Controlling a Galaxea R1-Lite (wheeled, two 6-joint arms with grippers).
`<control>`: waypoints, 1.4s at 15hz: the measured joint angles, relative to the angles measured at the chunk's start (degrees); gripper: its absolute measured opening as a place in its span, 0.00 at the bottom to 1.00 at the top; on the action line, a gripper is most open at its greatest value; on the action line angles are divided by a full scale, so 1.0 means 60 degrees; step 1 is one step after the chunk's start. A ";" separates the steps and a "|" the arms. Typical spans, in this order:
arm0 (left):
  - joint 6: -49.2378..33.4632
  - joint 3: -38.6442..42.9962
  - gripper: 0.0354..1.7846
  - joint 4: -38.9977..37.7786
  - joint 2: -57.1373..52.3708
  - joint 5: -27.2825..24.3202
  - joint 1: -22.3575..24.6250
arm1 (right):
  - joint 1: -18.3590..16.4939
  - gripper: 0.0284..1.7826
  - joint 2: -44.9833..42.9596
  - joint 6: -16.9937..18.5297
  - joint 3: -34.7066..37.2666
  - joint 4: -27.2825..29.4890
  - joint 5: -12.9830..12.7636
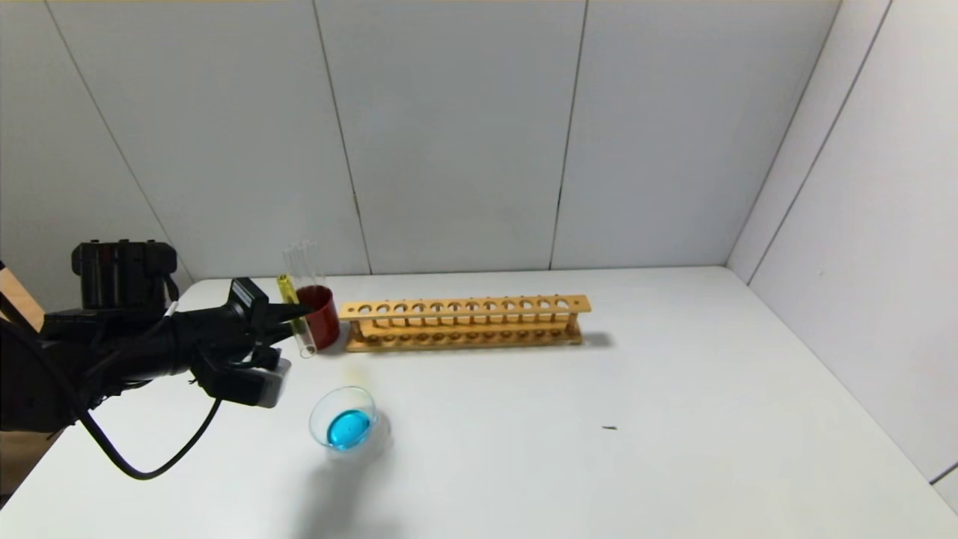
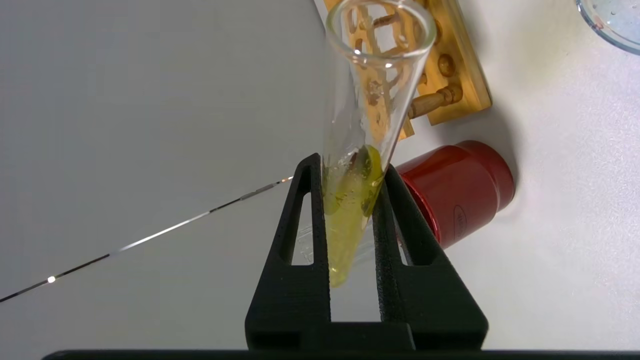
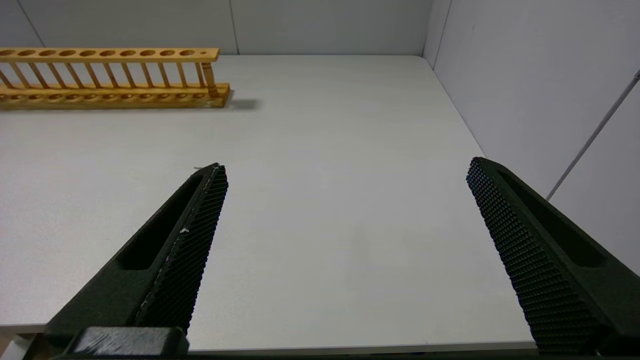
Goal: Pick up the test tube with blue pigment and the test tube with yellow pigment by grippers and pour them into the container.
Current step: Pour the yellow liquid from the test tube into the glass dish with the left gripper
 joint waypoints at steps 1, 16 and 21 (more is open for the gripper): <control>0.0033 -0.0004 0.15 0.0000 0.0008 0.0000 0.0000 | 0.0000 0.98 0.0000 0.0000 0.0000 0.0000 0.0000; 0.0100 -0.0061 0.15 -0.0055 0.0106 0.0014 0.0083 | 0.0000 0.98 0.0000 0.0004 0.0000 0.0000 0.0004; 0.0366 -0.0061 0.15 -0.0059 0.0165 0.0014 0.0079 | 0.0000 0.98 0.0000 0.0000 0.0000 0.0000 0.0000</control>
